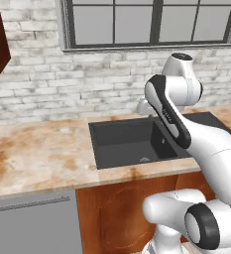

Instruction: Open the dishwasher door and pull out the top rack.

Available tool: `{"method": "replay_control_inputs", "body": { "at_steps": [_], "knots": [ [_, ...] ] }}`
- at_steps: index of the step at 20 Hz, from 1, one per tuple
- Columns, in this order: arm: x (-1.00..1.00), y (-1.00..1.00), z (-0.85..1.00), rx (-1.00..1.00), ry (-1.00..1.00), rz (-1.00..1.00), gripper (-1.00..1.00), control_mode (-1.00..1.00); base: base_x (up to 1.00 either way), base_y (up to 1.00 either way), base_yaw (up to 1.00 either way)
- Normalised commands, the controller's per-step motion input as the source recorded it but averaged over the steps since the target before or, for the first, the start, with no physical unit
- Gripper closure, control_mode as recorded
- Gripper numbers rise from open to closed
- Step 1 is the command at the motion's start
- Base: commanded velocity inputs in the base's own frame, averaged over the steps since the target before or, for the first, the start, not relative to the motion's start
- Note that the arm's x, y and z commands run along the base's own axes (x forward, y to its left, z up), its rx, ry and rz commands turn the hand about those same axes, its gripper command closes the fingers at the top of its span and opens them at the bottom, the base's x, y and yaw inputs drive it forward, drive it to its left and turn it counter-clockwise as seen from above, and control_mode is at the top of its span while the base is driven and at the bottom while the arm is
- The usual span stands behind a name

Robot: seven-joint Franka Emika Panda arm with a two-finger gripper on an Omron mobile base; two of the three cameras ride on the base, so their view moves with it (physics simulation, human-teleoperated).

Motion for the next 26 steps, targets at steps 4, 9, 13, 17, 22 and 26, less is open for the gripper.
{"method": "replay_control_inputs", "body": {
  "at_steps": [4,9,13,17,22,26],
  "knots": [
    [0.0,0.0,0.0,0.0,0.0,0.0,-1.0,1.0,0.0,0.0,0.0],
    [0.0,0.0,0.0,0.0,0.0,0.0,-1.0,1.0,0.0,0.0,0.0],
    [0.0,0.0,0.0,0.0,0.0,0.0,-1.0,1.0,0.0,0.0,0.0],
    [0.0,0.0,0.0,0.0,0.0,0.0,-1.0,1.0,-0.02,-0.04,0.18],
    [0.0,0.0,0.0,0.0,0.0,0.0,-1.0,1.0,0.0,-0.26,0.56],
    [0.0,0.0,0.0,0.0,0.0,0.0,-1.0,1.0,0.0,-0.31,0.67]
  ]
}}
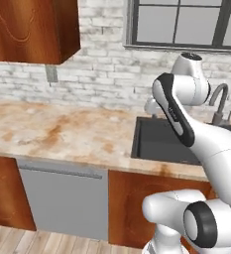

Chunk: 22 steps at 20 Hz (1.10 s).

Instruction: Open the dishwasher door and pull out the top rack.

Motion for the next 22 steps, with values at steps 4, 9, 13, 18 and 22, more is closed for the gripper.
{"method": "replay_control_inputs", "body": {
  "at_steps": [4,9,13,18,22],
  "knots": [
    [0.0,0.0,0.0,0.0,0.0,0.0,-1.0,1.0,0.02,-0.08,0.66],
    [0.0,0.0,0.0,0.0,0.0,0.0,-1.0,1.0,0.51,-0.46,0.35],
    [0.0,0.0,0.0,0.0,0.0,0.0,-1.0,1.0,0.46,-0.37,0.29],
    [0.0,0.0,0.0,0.0,0.0,0.0,-1.0,1.0,0.09,-0.2,0.31],
    [0.0,0.0,0.0,0.0,0.0,0.0,-1.0,1.0,0.14,-0.2,0.26]
  ]
}}
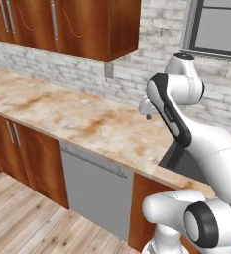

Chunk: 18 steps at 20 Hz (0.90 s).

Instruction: Open the dishwasher door and pull out the top rack.

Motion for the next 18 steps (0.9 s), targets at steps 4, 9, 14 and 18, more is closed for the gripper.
{"method": "replay_control_inputs", "body": {
  "at_steps": [4,9,14,18],
  "knots": [
    [0.0,0.0,0.0,0.0,0.0,0.0,-1.0,1.0,0.43,-0.12,0.18],
    [0.0,0.0,0.0,0.0,0.0,0.0,-1.0,1.0,0.4,0.0,0.14],
    [0.0,0.0,0.0,0.0,0.0,0.0,-1.0,1.0,0.57,0.03,0.18],
    [0.0,0.0,0.0,0.0,0.0,0.0,-1.0,1.0,0.68,0.0,0.18]
  ]
}}
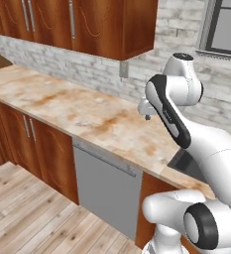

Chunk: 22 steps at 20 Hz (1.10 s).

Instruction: Open the dishwasher door and pull out the top rack.

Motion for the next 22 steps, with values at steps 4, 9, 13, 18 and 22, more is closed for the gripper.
{"method": "replay_control_inputs", "body": {
  "at_steps": [4,9,13,18,22],
  "knots": [
    [0.0,0.0,0.0,0.0,0.0,0.0,-1.0,1.0,0.96,0.0,0.18],
    [0.0,0.0,0.0,0.0,0.0,0.0,-1.0,1.0,0.88,0.0,0.17],
    [0.0,0.0,0.0,0.0,0.0,0.0,-1.0,1.0,0.48,0.0,0.1],
    [0.0,0.0,0.0,0.0,0.0,0.0,-1.0,1.0,0.24,0.0,0.02],
    [0.0,0.05,-0.14,-0.07,0.03,0.01,-1.0,-1.0,0.0,0.0,0.0]
  ]
}}
